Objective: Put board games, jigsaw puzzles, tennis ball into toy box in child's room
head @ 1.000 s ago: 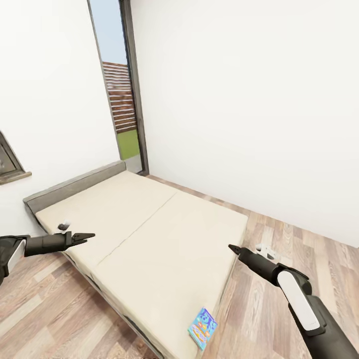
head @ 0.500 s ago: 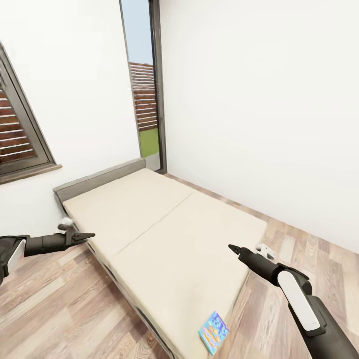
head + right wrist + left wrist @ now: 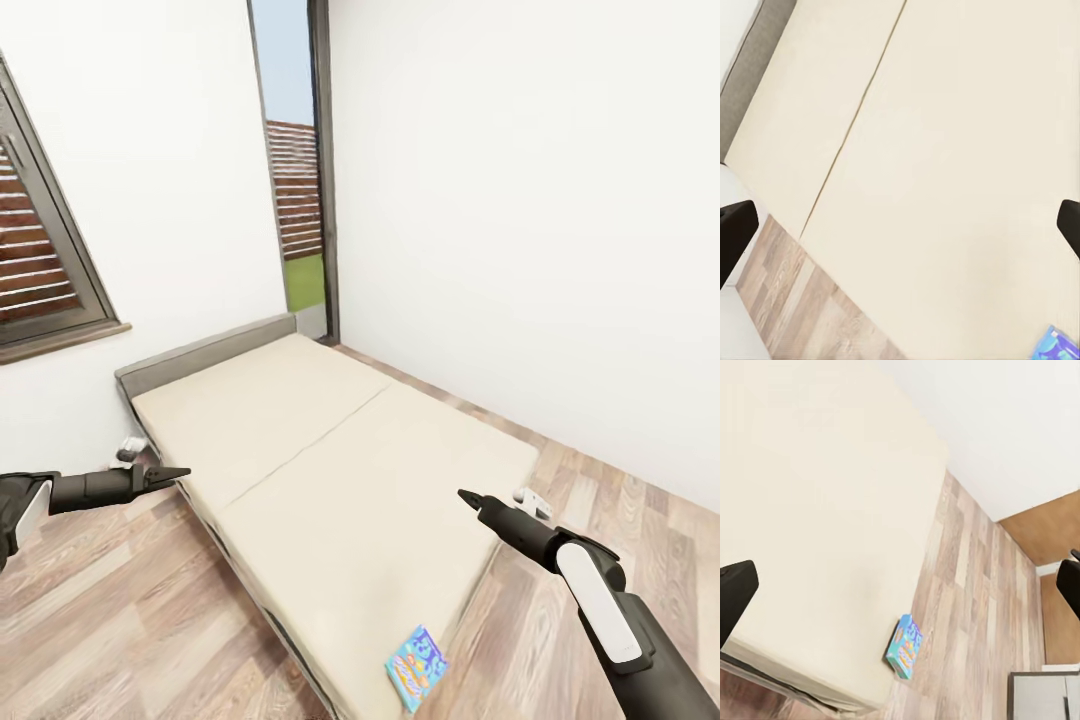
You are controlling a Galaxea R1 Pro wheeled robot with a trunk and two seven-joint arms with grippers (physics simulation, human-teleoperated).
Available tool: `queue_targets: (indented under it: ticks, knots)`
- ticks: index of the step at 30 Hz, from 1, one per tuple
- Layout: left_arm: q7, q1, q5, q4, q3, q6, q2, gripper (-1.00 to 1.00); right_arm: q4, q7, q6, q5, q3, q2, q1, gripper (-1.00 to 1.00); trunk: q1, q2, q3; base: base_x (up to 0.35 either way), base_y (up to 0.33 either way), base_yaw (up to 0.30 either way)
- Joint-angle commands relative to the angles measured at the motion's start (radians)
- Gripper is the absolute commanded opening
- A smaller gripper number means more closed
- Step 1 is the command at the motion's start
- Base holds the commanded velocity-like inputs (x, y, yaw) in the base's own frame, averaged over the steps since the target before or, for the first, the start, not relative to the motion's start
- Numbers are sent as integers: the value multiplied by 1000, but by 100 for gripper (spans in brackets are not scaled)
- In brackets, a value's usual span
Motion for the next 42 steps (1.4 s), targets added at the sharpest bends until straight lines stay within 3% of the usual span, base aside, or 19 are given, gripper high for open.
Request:
queue_targets:
  ticks: [1, 15, 29, 42]
  knots:
    - [-3, -1, 1, 0, 1, 11, 0, 100, -1, -10, 3, -10, 1, -1, -1, 100, 1, -2, -3, 0, -233, 157]
    - [-2, -1, 2, 0, 1, 11, -1, 100, 0, -10, 3, -10, 1, -1, -1, 100, 1, -2, -19, 0, -147, 195]
    - [-1, -1, 2, 0, 1, 9, -1, 100, 1, -8, 3, -10, 2, -1, -1, 100, 1, -2, -20, 0, -96, 94]
    - [-2, -1, 2, 0, 2, 9, -1, 100, 0, -9, 3, -10, 2, 0, -1, 100, 1, -2, -20, 0, -87, 261]
